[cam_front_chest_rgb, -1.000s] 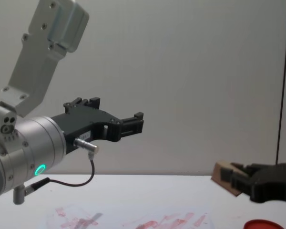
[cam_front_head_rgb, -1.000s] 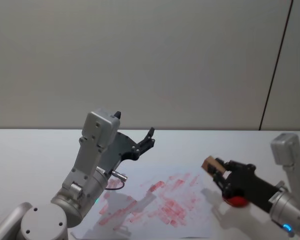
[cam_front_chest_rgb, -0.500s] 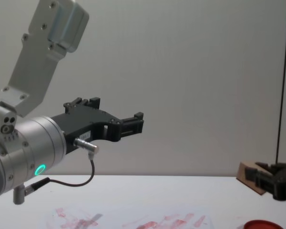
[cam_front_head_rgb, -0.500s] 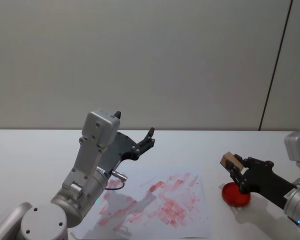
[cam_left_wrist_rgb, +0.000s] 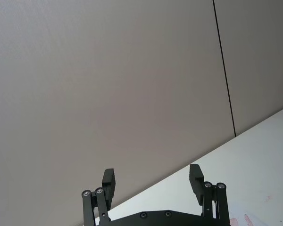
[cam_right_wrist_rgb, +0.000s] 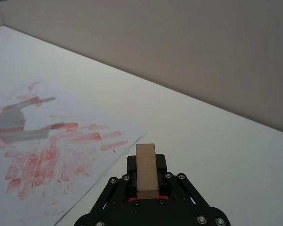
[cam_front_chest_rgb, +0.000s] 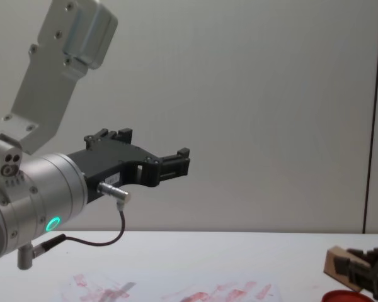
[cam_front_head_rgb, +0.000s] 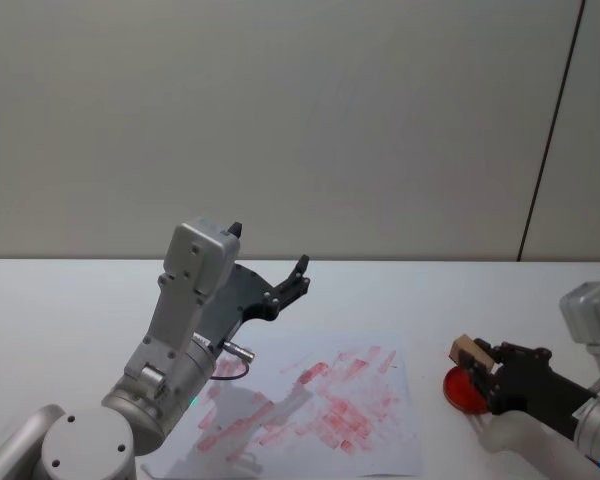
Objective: Use the one hand to pick up the stamp and affix it onto the A4 paper.
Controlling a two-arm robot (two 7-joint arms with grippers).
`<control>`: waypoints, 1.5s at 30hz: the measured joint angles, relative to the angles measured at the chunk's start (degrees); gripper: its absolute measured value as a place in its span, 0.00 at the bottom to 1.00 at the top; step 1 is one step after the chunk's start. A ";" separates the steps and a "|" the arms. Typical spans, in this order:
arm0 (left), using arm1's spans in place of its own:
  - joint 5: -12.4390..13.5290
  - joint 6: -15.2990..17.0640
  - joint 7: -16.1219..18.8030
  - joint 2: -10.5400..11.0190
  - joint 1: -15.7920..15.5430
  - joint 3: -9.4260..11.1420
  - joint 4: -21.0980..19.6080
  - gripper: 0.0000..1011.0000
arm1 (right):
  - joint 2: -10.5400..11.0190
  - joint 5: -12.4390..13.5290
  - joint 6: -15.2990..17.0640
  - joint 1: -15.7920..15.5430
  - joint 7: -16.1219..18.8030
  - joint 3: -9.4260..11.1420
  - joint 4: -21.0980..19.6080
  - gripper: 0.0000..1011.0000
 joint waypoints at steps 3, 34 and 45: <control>0.00 0.00 0.00 0.00 0.00 0.00 0.00 0.99 | -0.03 -0.67 0.33 0.19 0.02 -0.15 0.95 0.21; 0.00 0.00 0.00 0.00 0.00 0.00 0.00 0.99 | -0.79 -1.22 0.93 1.66 -0.91 -0.55 3.33 0.70; 0.00 0.00 0.00 0.00 0.00 0.00 0.00 0.99 | -0.77 2.19 -1.52 1.20 -2.41 0.05 -0.25 0.99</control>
